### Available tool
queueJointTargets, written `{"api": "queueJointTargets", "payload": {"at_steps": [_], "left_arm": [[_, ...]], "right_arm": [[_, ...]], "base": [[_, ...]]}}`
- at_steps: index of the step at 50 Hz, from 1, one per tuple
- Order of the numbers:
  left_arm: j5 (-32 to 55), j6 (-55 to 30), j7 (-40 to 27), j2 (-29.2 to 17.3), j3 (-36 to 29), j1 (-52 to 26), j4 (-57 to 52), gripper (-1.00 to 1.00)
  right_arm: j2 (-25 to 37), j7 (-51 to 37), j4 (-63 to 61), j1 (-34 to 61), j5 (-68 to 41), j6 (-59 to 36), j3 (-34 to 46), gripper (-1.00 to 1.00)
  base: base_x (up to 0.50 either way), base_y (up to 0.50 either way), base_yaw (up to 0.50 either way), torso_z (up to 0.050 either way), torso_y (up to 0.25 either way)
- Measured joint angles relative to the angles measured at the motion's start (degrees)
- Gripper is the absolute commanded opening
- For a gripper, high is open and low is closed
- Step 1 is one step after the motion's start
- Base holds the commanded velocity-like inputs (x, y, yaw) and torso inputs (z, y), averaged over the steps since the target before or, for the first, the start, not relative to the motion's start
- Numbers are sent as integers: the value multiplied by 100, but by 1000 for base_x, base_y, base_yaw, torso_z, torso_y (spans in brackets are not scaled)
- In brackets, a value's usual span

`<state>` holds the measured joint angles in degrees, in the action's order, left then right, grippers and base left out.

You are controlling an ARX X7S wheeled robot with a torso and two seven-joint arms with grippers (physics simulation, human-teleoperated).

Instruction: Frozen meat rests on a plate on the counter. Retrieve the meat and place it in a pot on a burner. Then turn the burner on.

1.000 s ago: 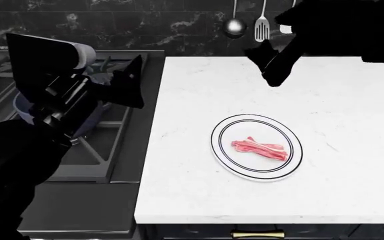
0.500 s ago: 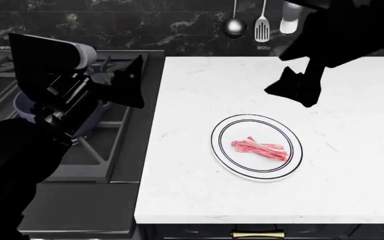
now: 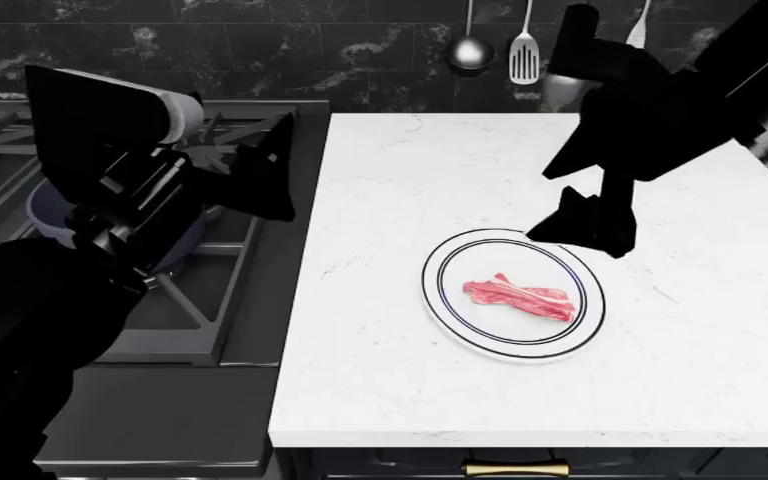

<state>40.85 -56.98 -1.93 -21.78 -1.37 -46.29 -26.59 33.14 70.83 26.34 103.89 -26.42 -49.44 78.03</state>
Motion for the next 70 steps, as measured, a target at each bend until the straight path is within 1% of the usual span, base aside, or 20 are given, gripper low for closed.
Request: {"api": "queueJointTargets", "payload": {"at_steps": [14, 33, 54, 70], "left_arm": [[11, 31, -4, -31, -39, -40, -2, 100], [69, 43, -44, -56, -25, -58, -24, 100], [121, 71, -46, -107, -35, -66, -35, 100], [70, 167, -31, -105, -110, -105, 106, 100]], "right_arm": [[-201, 124, 400, -308, 62, 350, 171, 100], [-373, 158, 636, -612, 145, 567, 376, 100], [-355, 106, 512, -834, 176, 383, 596, 100], [-433, 148, 765, -926, 280, 485, 756, 100]], "base": [[0, 0, 0, 0, 0], [0, 0, 0, 0, 0], [0, 0, 0, 0, 0], [0, 0, 0, 0, 0]]}}
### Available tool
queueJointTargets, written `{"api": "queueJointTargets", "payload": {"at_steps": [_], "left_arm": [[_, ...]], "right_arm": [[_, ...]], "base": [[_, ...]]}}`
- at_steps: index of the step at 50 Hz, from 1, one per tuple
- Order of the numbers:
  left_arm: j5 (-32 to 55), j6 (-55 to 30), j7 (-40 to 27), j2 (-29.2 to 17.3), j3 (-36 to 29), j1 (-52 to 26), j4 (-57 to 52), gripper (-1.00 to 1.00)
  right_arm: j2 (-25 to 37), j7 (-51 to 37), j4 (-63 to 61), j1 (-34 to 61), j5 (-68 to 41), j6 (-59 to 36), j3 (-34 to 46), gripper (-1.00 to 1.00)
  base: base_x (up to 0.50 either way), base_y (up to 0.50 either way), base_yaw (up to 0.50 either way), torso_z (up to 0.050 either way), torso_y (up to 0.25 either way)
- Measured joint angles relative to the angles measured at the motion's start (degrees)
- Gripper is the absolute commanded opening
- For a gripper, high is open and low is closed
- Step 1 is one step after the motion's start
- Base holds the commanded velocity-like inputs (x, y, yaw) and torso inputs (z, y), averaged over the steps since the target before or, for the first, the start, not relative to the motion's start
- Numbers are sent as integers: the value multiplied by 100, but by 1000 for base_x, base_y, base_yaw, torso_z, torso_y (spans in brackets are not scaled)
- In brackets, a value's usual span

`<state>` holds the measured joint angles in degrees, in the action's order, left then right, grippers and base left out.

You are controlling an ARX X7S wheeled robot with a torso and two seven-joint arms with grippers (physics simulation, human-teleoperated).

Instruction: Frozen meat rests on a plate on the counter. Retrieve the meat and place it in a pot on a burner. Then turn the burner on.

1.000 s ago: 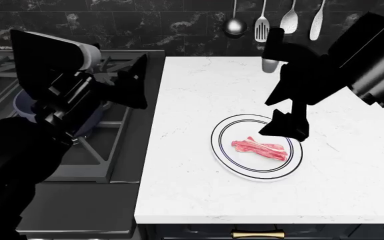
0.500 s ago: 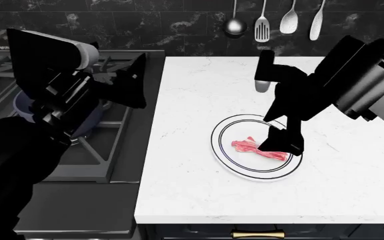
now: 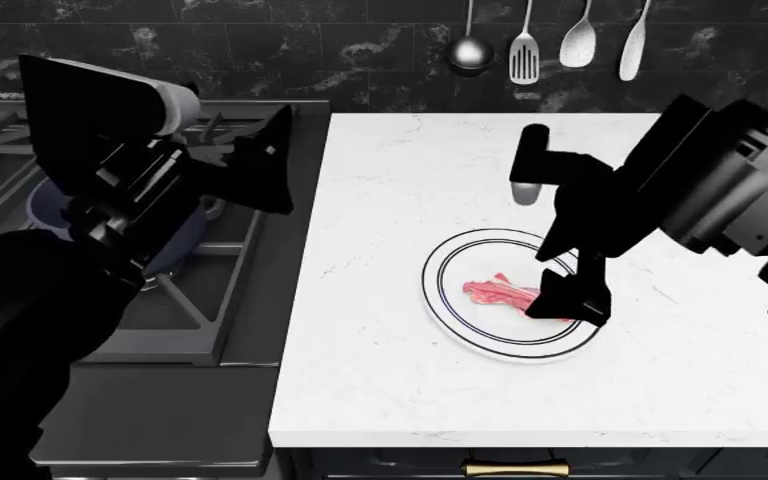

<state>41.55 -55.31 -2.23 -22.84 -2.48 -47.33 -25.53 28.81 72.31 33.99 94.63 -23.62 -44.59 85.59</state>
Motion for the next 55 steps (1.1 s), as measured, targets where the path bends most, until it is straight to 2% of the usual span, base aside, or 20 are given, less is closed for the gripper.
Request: {"api": "queueJointTargets", "payload": {"at_steps": [55], "left_arm": [[90, 137, -32, -40, -7, 1, 159, 100]], "right_arm": [[-359, 154, 723, -184, 179, 389, 283, 100]], "base": [[0, 0, 0, 0, 0]]}}
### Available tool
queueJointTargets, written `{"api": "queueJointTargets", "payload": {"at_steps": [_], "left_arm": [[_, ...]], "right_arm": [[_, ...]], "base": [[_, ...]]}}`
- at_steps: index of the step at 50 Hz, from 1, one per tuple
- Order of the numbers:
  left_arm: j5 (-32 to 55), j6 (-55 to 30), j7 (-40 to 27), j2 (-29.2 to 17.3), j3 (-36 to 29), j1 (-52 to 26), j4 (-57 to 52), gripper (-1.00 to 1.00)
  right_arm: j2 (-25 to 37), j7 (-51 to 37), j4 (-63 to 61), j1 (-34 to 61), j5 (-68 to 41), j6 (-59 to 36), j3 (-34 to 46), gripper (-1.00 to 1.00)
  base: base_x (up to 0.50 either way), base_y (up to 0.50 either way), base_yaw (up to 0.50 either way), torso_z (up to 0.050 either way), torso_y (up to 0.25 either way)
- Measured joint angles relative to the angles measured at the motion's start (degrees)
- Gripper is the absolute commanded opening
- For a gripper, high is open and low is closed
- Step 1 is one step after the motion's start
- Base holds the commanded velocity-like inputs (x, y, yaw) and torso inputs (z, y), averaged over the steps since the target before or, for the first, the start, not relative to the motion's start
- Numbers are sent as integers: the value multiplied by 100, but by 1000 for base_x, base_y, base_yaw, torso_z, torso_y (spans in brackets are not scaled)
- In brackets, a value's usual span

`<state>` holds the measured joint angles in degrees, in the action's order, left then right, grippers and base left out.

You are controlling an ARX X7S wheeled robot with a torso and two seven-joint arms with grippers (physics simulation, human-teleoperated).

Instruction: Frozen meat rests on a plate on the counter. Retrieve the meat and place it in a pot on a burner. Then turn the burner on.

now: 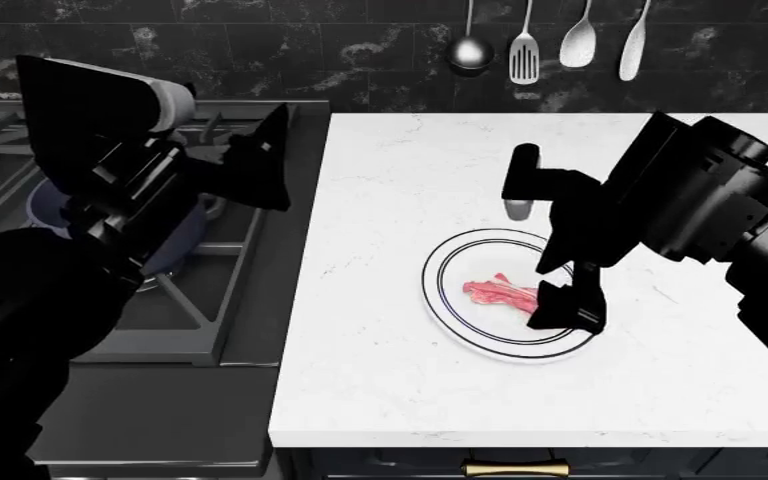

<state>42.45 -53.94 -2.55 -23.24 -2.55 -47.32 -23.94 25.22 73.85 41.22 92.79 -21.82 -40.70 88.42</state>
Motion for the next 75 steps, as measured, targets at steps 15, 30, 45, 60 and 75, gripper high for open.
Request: {"api": "queueJointTargets", "payload": {"at_steps": [15, 30, 45, 60, 75], "left_arm": [[-10, 85, 33, -10, -23, 2, 109, 100], [15, 102, 10, -25, -21, -9, 149, 100], [88, 71, -42, -48, 2, -11, 87, 100], [203, 37, -102, -70, 70, 28, -14, 100], [362, -34, -208, -95, 179, 91, -174, 100]], "right_arm": [[-35, -14, 54, -10, 3, -19, 26, -100], [50, -82, -119, 30, -42, -157, 15, -100], [245, -243, -526, 153, -129, -338, -95, -100], [620, -728, -1358, 283, -426, -650, -534, -100], [1051, -1819, -2315, 211, -964, -779, -1543, -100]], "base": [[0, 0, 0, 0, 0], [0, 0, 0, 0, 1], [0, 0, 0, 0, 0], [0, 0, 0, 0, 1], [0, 0, 0, 0, 0]]}}
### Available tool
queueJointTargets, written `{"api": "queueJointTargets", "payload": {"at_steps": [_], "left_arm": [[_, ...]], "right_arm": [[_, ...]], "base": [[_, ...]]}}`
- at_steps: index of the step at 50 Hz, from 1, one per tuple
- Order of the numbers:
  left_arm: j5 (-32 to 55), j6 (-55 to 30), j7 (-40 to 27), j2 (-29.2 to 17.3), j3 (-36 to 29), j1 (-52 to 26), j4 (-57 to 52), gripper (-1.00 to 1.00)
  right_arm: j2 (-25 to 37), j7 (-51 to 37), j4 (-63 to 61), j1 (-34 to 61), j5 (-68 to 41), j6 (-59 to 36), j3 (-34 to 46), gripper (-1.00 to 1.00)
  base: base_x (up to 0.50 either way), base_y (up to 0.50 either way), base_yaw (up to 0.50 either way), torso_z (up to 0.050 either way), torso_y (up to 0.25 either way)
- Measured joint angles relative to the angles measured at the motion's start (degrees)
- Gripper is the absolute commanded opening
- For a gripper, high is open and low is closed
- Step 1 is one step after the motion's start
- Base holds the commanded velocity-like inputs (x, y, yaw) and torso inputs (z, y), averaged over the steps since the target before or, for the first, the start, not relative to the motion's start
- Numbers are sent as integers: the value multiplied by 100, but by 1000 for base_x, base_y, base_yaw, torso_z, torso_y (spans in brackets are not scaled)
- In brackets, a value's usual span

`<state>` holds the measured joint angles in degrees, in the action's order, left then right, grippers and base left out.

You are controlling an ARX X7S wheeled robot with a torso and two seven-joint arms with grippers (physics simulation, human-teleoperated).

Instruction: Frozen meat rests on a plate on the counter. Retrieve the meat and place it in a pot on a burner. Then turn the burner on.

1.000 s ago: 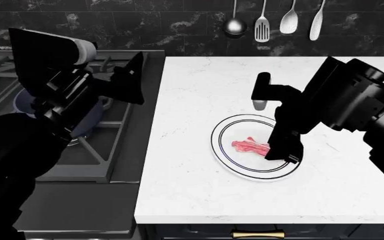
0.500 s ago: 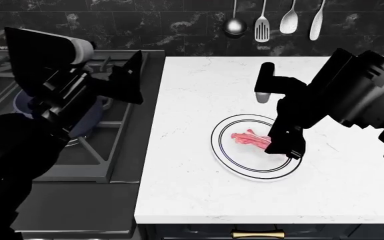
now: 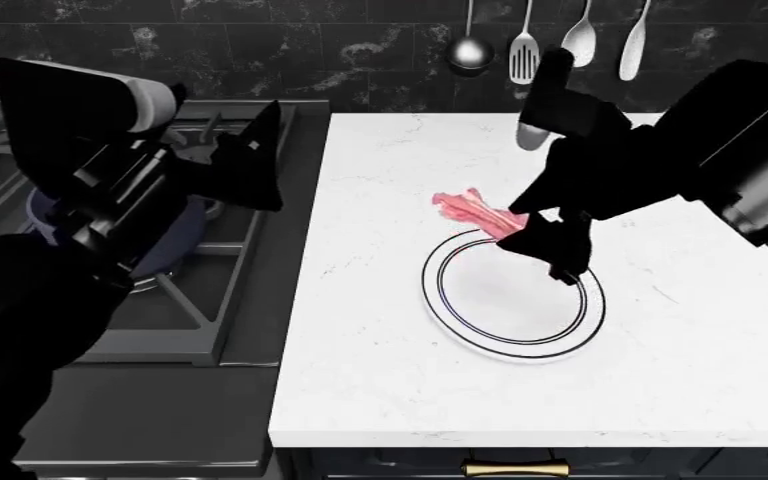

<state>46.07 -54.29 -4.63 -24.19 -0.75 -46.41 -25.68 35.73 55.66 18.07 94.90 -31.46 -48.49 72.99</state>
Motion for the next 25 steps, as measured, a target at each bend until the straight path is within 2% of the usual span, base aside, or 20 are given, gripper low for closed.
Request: {"api": "queueJointTargets", "payload": {"at_steps": [25], "left_arm": [[187, -108, -207, -41, 109, 28, -236, 100]], "right_arm": [[437, -1729, -1093, -218, -226, -150, -943, -100]], "base": [[0, 0, 0, 0, 0]]}}
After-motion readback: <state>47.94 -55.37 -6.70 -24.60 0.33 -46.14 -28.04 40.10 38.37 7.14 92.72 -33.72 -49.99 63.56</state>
